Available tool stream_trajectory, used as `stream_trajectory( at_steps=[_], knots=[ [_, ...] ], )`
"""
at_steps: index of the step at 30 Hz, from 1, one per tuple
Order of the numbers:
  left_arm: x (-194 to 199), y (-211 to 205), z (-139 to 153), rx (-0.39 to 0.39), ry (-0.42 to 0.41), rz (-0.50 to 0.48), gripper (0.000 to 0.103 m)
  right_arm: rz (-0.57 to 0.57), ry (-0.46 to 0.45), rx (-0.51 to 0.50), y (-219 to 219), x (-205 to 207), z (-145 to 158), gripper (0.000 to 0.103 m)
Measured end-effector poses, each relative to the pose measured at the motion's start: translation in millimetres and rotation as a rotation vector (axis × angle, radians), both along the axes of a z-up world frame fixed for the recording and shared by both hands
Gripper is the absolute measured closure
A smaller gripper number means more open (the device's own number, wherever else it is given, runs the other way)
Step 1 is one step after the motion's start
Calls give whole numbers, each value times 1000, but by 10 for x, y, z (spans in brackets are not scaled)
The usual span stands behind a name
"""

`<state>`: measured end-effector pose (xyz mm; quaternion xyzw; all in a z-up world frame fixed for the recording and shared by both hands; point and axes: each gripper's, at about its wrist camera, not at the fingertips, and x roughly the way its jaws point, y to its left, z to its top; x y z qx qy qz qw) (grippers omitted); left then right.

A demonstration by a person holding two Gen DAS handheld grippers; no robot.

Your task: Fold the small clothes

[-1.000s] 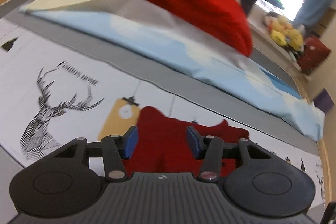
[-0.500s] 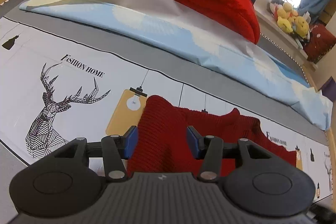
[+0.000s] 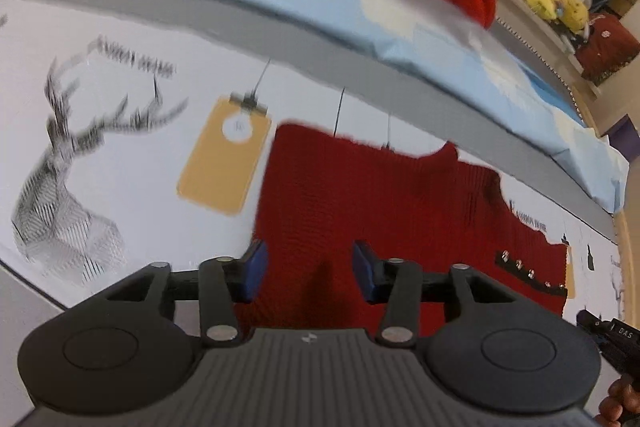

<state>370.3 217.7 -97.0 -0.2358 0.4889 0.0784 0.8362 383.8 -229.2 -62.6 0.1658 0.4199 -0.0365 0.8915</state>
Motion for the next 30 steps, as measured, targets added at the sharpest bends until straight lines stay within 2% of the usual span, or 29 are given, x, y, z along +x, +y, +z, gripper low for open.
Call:
stream_trajectory(
  at_steps=[1,3,5,8,10,14,16,19,23,27,30],
  knots=[
    [7,6,-89,4,39,-1,59,6,7,44,-23,7,-22,88],
    [15,1,-267,29,121,-11,63,14,37,116,-39,14,-94,71],
    [8,9,-370,29,161,-12,63,15,85,164,-37,65,-170,66],
    [-16,22,-288,26,121,1,63,-25,153,208,-48,64,-250,66],
    [-20,-7,-249,38,96,-20,63,-38,166,213,-48,47,-252,66],
    [-15,-76,-391,108,180,-60,60,-29,136,190,-35,44,-133,64],
    [-58,-134,-251,138,148,-64,61,-11,124,180,-40,23,-83,64],
    [-167,-276,27,214,69,-108,54,10,106,159,-51,-29,26,63],
    [-398,-402,360,266,-11,-138,52,41,57,107,-65,-147,249,62],
    [-757,-511,650,367,-62,-137,50,55,-61,44,-89,-361,610,62],
    [-1146,-577,861,388,-83,-111,50,65,-172,-24,-109,-614,931,62]
  ],
)
